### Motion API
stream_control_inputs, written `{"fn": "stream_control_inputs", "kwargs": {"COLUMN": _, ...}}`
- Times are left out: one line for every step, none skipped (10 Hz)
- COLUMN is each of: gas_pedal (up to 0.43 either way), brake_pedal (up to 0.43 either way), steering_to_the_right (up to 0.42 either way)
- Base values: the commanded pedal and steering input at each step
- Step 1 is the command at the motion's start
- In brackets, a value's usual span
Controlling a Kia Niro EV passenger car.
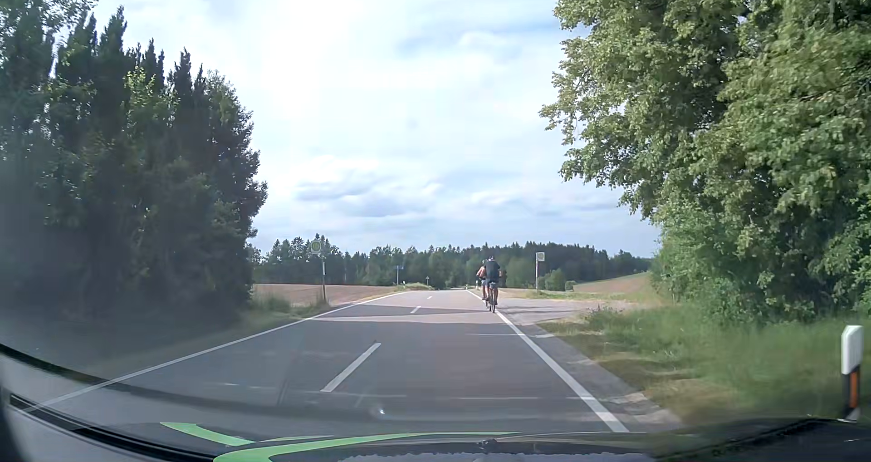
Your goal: Follow the waypoints while adhering to traffic rules and regulations
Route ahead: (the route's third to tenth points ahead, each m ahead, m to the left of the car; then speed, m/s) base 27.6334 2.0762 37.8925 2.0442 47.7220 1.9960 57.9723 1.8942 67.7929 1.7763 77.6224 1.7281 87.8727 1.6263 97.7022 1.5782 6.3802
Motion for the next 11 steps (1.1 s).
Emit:
{"fn": "stream_control_inputs", "kwargs": {"gas_pedal": 0.177, "brake_pedal": 0.000, "steering_to_the_right": -0.003}}
{"fn": "stream_control_inputs", "kwargs": {"gas_pedal": 0.177, "brake_pedal": 0.000, "steering_to_the_right": -0.002}}
{"fn": "stream_control_inputs", "kwargs": {"gas_pedal": 0.177, "brake_pedal": 0.000, "steering_to_the_right": -0.002}}
{"fn": "stream_control_inputs", "kwargs": {"gas_pedal": 0.177, "brake_pedal": 0.000, "steering_to_the_right": -0.002}}
{"fn": "stream_control_inputs", "kwargs": {"gas_pedal": 0.189, "brake_pedal": 0.000, "steering_to_the_right": -0.002}}
{"fn": "stream_control_inputs", "kwargs": {"gas_pedal": 0.189, "brake_pedal": 0.000, "steering_to_the_right": -0.002}}
{"fn": "stream_control_inputs", "kwargs": {"gas_pedal": 0.189, "brake_pedal": 0.000, "steering_to_the_right": -0.002}}
{"fn": "stream_control_inputs", "kwargs": {"gas_pedal": 0.189, "brake_pedal": 0.000, "steering_to_the_right": -0.002}}
{"fn": "stream_control_inputs", "kwargs": {"gas_pedal": 0.189, "brake_pedal": 0.000, "steering_to_the_right": -0.003}}
{"fn": "stream_control_inputs", "kwargs": {"gas_pedal": 0.189, "brake_pedal": 0.000, "steering_to_the_right": -0.003}}
{"fn": "stream_control_inputs", "kwargs": {"gas_pedal": 0.189, "brake_pedal": 0.000, "steering_to_the_right": -0.003}}
